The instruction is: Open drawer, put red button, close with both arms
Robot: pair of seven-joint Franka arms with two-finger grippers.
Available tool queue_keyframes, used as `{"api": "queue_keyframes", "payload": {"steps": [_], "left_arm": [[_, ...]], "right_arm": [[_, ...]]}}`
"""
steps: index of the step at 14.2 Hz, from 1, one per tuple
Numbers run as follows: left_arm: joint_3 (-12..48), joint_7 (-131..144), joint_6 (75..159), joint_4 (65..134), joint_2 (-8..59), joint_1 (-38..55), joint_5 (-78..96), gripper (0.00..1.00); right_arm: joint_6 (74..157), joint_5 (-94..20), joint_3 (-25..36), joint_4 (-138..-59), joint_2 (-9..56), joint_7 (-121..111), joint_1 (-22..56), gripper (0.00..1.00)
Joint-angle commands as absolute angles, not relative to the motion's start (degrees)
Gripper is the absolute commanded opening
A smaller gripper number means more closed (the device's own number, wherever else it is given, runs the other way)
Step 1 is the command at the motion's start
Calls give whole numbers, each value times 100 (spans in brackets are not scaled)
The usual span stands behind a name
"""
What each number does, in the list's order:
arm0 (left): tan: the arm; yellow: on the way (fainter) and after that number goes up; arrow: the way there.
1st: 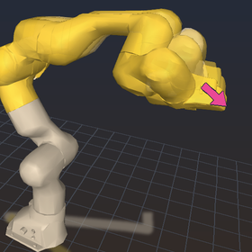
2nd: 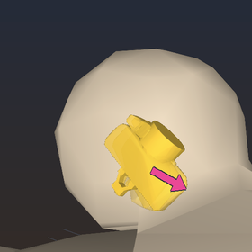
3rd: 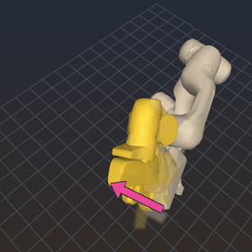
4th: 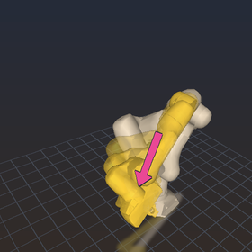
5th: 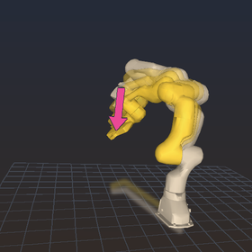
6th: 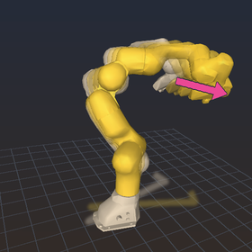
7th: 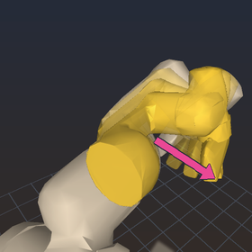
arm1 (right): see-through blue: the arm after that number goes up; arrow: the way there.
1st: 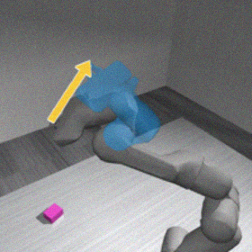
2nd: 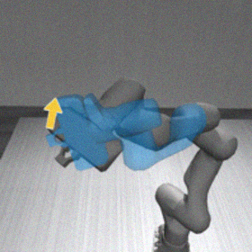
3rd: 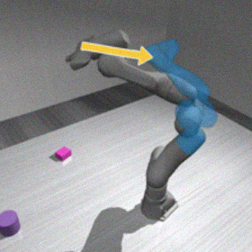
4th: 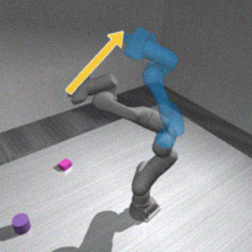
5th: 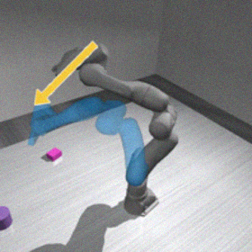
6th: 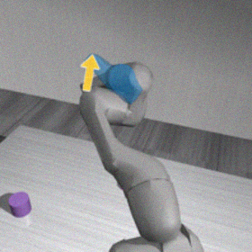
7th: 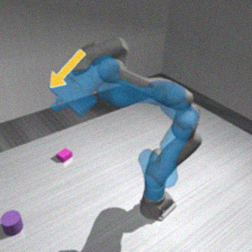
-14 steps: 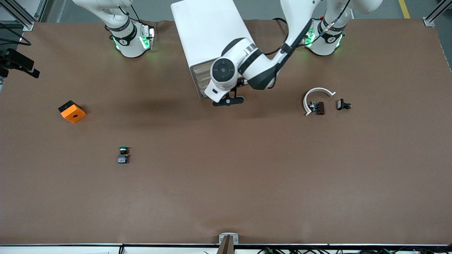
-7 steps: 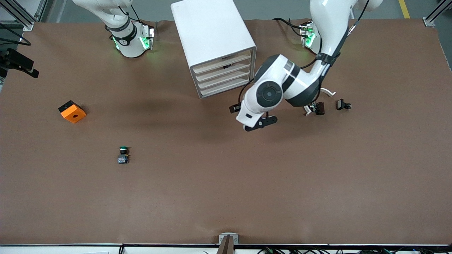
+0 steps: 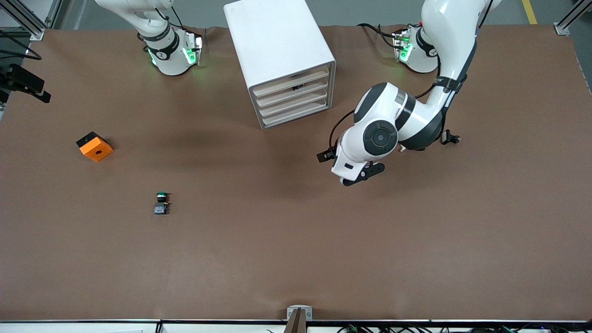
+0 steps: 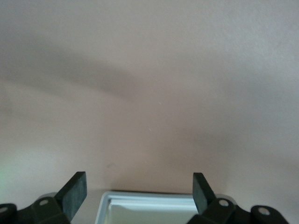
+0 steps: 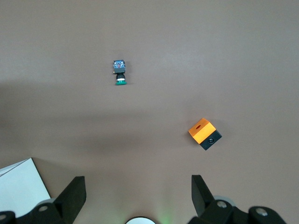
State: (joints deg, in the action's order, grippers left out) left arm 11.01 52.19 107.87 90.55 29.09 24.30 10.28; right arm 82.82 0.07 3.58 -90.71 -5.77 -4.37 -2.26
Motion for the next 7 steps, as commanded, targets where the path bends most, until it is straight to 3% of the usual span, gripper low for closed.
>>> {"api": "queue_keyframes", "payload": {"steps": [1,4,7], "left_arm": [[1169,5019,10793,9150,2839,2382,730,100],[1169,4494,10688,9053,2717,2172,642,100],[1169,3195,9943,9053,2409,1865,642,100]], "right_arm": [[8367,105,343,-9176,-703,-510,-211,100],[8367,105,351,-9176,-703,-519,-220,100],[8367,114,343,-9176,-703,-519,-211,100]]}}
